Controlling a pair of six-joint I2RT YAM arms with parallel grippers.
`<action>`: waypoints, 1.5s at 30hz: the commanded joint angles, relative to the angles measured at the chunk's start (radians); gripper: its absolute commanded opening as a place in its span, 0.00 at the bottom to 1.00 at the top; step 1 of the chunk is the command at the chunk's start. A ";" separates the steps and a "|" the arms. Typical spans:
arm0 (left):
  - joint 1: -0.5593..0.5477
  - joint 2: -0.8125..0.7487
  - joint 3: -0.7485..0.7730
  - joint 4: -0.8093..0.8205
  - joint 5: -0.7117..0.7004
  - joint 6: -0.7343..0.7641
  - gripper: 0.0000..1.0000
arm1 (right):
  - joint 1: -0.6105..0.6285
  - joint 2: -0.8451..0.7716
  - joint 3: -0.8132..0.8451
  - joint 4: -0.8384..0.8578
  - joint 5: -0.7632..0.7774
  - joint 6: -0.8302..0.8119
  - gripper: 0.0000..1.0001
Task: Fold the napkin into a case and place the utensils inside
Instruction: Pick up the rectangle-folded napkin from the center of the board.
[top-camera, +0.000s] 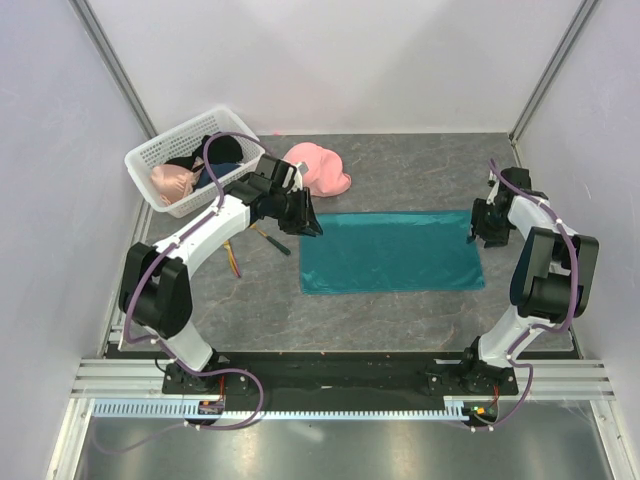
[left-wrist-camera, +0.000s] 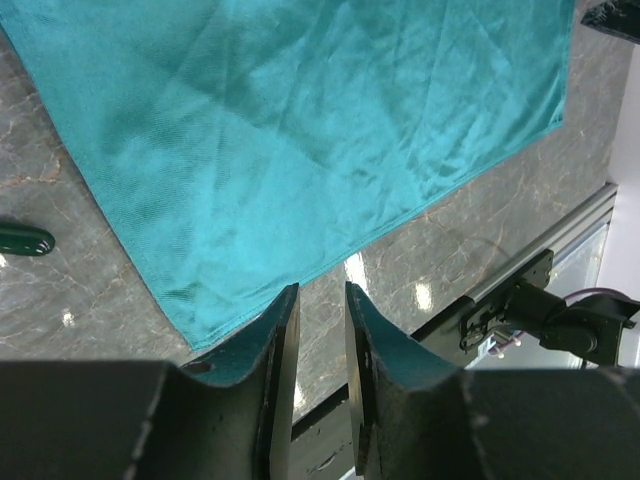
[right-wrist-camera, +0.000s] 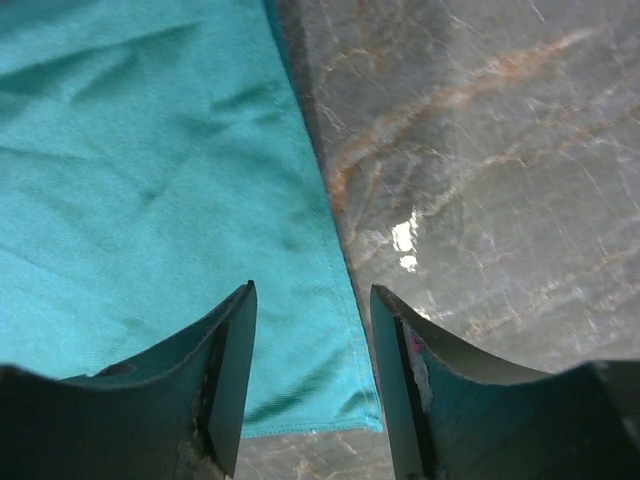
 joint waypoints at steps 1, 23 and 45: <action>0.000 -0.055 -0.016 0.015 0.042 0.000 0.32 | 0.007 0.024 -0.017 0.071 -0.032 -0.034 0.56; 0.004 -0.037 -0.016 0.002 0.045 0.026 0.31 | 0.081 0.138 -0.053 0.111 0.021 -0.037 0.44; 0.004 0.115 -0.024 0.077 0.027 0.019 0.27 | 0.138 0.004 -0.019 -0.007 0.190 0.003 0.00</action>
